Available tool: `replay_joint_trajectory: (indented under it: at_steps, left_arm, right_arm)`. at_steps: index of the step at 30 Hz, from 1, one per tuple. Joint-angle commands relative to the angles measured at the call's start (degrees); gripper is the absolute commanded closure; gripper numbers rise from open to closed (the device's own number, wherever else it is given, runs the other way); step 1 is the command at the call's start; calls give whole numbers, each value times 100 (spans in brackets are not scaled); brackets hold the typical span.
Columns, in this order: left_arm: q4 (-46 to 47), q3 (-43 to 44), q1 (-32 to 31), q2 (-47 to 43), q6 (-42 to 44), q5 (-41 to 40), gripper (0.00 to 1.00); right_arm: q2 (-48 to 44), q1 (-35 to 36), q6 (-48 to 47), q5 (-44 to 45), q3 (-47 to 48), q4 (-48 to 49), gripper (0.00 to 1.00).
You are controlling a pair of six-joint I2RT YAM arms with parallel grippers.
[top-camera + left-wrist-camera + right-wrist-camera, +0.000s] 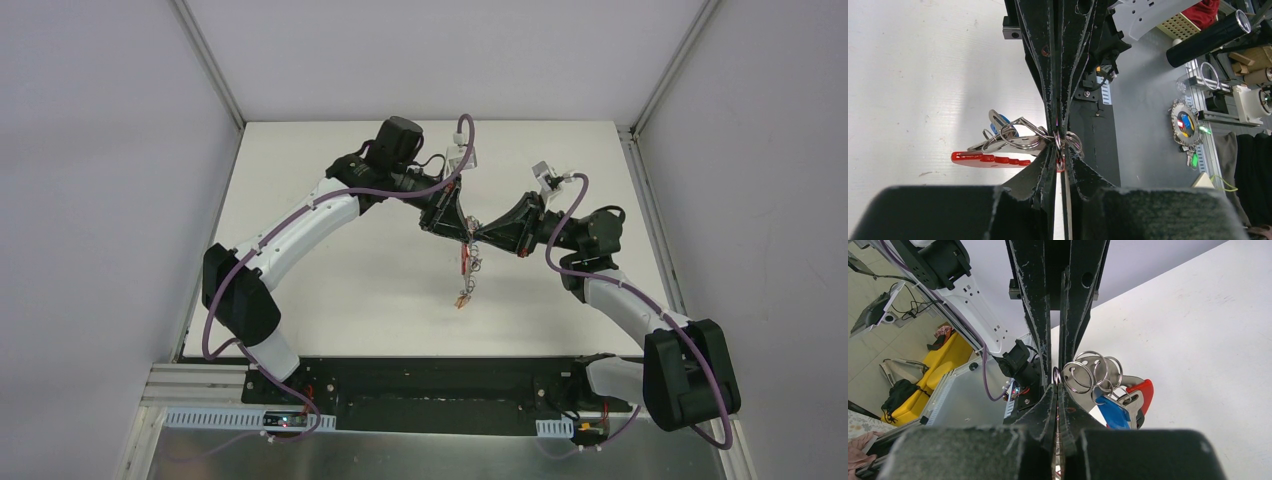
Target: Put the keys on the keyring
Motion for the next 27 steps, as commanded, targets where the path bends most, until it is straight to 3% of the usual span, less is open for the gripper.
replay_joint_trajectory:
  at_steps: [1, 4, 8, 12, 18, 27]
  left_arm:
    - [207, -32, 25, -53, -83, 283, 92]
    - [239, -20, 25, -35, -148, 291, 100]
    - [12, 71, 20, -53, -135, -14, 100]
    - [-1434, 720, -63, 26, 727, -866, 100]
    - [-3610, 1925, -404, 471, 1848, -2153, 100]
    - [-4553, 3030, -873, 866, 2106, -3438, 100]
  right_arm:
    - [-88, -41, 38, 40, 59, 409, 100]
    - [-92, -41, 38, 45, 52, 401, 100]
    - [-132, -50, -205, 54, 60, 205, 100]
    - [-270, -48, -842, -35, 64, -364, 100]
    - [-373, -46, -1138, -187, 94, -591, 82]
    - [-323, 71, -1026, -307, 14, -337, 74]
